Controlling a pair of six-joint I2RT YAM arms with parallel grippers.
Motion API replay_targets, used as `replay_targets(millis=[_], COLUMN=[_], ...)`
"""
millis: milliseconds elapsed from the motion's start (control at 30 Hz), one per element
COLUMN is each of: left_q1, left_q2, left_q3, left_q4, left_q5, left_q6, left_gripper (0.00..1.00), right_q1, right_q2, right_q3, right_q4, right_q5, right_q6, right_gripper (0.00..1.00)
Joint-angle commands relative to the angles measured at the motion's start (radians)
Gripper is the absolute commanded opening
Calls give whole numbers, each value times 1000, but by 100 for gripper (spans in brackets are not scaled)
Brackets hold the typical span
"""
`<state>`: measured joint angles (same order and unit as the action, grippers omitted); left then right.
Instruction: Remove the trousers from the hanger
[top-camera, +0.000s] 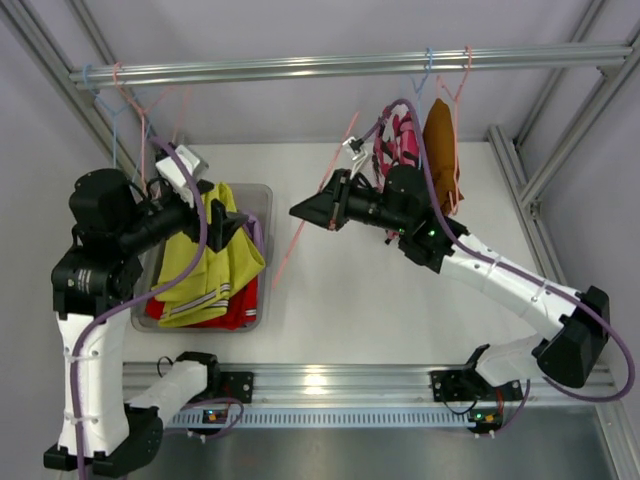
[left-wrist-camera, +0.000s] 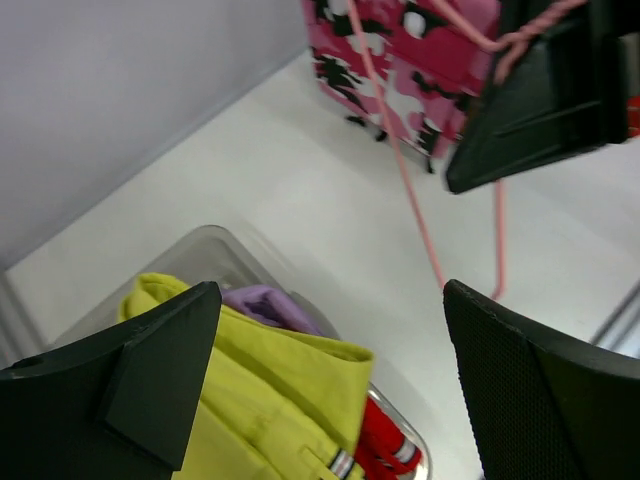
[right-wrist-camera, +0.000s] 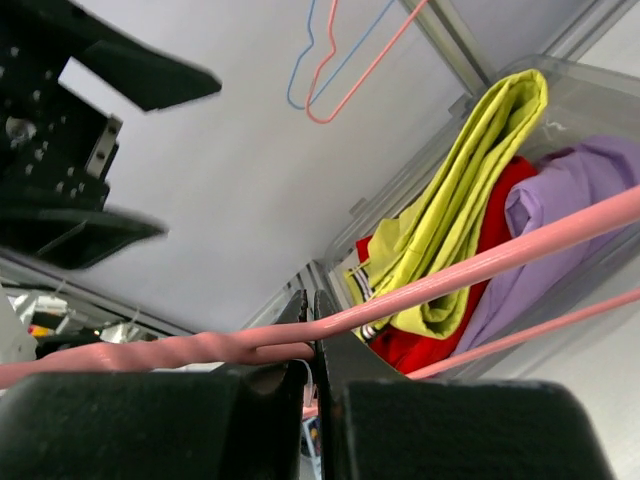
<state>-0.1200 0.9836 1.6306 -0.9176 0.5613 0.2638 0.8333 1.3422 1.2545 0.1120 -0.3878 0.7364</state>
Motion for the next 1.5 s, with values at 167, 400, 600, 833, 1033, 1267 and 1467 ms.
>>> replay_targets(millis=[167, 400, 600, 833, 1033, 1267, 1467], left_q1=[-39, -183, -332, -388, -395, -368, -189], left_q2=[56, 78, 115, 150, 141, 66, 26], left_q3=[0, -43, -98, -113, -153, -175, -181], left_q4=[-354, -337, -230, -135, -90, -64, -101], left_q5=[188, 66, -240, -426, -350, -331, -385], left_q6=[90, 85, 16, -12, -44, -107, -152], left_gripper=[96, 96, 89, 66, 14, 0, 0], right_q1=[62, 92, 107, 118, 115, 96, 63], right_q2=[115, 196, 226, 216, 221, 201, 112], right_q3=[106, 169, 200, 174, 175, 151, 106], right_q4=[45, 61, 77, 98, 106, 107, 57], right_q5=[135, 148, 139, 130, 122, 127, 136], right_q6=[165, 222, 242, 262, 262, 248, 137], right_gripper=[0, 0, 0, 0, 0, 51, 99])
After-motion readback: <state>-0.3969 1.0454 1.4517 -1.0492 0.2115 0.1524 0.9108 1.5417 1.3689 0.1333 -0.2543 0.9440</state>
